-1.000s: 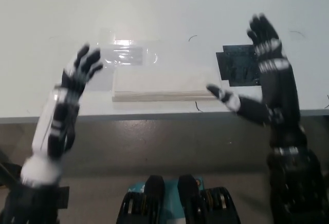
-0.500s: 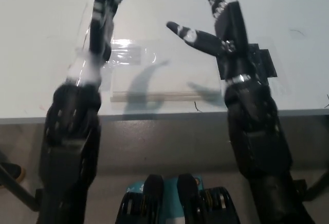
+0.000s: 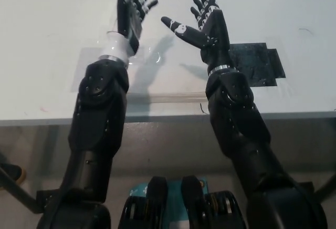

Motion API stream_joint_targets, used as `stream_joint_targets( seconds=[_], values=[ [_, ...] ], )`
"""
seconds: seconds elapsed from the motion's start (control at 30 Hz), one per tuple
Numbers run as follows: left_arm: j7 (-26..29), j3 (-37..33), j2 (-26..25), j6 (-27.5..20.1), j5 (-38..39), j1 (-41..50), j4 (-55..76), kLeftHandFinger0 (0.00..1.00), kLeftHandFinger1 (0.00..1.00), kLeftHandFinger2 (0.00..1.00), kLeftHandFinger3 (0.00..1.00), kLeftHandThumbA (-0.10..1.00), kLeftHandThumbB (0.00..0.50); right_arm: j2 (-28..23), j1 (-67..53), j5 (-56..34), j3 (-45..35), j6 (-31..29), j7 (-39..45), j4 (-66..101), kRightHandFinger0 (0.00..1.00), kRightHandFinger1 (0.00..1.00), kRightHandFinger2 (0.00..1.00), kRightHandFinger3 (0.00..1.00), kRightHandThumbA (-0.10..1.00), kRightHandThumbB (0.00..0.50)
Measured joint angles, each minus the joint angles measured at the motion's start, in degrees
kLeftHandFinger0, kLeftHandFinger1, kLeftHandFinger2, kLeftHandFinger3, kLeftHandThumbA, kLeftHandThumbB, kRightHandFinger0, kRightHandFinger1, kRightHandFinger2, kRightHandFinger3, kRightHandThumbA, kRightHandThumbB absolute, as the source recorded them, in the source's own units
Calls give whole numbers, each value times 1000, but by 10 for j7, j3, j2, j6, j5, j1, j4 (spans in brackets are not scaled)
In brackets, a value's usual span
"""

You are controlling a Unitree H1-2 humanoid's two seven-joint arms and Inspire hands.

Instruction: A stack of napkins is kept in the middle of the table close to the robot and the robot places both its hands sideways on the stack. Then it moves its hands away from each other while pressing down on the napkins to make them smooth

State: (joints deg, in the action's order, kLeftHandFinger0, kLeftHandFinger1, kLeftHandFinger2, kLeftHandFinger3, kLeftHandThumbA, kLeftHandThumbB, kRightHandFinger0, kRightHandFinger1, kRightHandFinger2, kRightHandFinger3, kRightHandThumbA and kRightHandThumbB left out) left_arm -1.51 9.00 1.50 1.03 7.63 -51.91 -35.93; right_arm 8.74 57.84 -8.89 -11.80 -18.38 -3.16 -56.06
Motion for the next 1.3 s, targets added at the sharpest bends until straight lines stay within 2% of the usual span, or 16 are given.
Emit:
stream_joint_targets(
  seconds=[0.13,0.17,0.27,0.43,0.5,0.53,0.63,0.67,0.8,0.9,0.97,1.07,1.1,1.13,1.3],
  values=[
    [0,0,7,-6,2,-8,-43,1000,1000,1000,1000,1000,273,4,9,-18,-16,-18,3,-35,1000,1000,1000,1000,1000,242],
    [0,-1,10,-8,2,-8,-51,1000,1000,1000,1000,1000,286,6,11,-24,-22,-22,5,-44,1000,1000,1000,1000,1000,259],
    [0,-1,15,-14,2,-8,-71,1000,1000,1000,1000,1000,295,12,15,-40,-37,-28,11,-56,1000,1000,1000,1000,1000,259],
    [0,-2,18,-29,2,-9,-114,1000,1000,1000,1000,1000,309,27,22,-101,-94,-24,43,-60,1000,1000,1000,1000,1000,212],
    [0,-1,18,-35,3,-11,-128,1000,1000,1000,1000,1000,330,29,25,-122,-112,-19,55,-60,1000,1000,1000,1000,1000,200],
    [0,-1,18,-39,3,-14,-137,1000,1000,1000,1000,1000,347,30,29,-134,-121,-17,62,-62,1000,1000,1000,1000,1000,217],
    [-1,3,20,-49,8,-25,-157,1000,1000,1000,1000,1000,306,31,42,-164,-146,-9,84,-72,1000,1000,1000,1000,1000,256],
    [-1,4,21,-52,9,-29,-162,1000,1000,1000,1000,1000,290,31,46,-176,-154,-6,93,-79,1000,1000,1000,1000,1000,245],
    [-10,11,26,-68,22,-39,-180,1000,1000,1000,1000,1000,296,31,59,-212,-182,5,123,-108,1000,1000,1000,1000,1000,245],
    [-15,15,28,-76,30,-43,-196,1000,1000,1000,1000,1000,301,31,62,-225,-188,8,135,-132,1000,1000,1000,1000,1000,262],
    [-14,16,27,-81,31,-45,-209,1000,1000,1000,1000,1000,273,31,65,-230,-189,9,139,-147,1000,1000,1000,1000,1000,262],
    [-13,18,25,-95,33,-50,-237,1000,1000,1000,1000,1000,266,29,71,-233,-188,9,142,-171,1000,1000,1000,1000,1000,267],
    [-10,16,23,-101,31,-52,-248,1000,1000,1000,1000,1000,265,28,73,-232,-187,9,142,-178,1000,1000,1000,1000,1000,254],
    [-8,14,22,-106,30,-54,-256,1000,1000,1000,1000,1000,269,28,73,-232,-184,9,141,-184,1000,1000,1000,1000,1000,242],
    [6,7,13,-123,21,-59,-302,1000,1000,1000,1000,1000,337,22,74,-217,-157,7,128,-220,1000,1000,1000,1000,1000,285]
  ],
)
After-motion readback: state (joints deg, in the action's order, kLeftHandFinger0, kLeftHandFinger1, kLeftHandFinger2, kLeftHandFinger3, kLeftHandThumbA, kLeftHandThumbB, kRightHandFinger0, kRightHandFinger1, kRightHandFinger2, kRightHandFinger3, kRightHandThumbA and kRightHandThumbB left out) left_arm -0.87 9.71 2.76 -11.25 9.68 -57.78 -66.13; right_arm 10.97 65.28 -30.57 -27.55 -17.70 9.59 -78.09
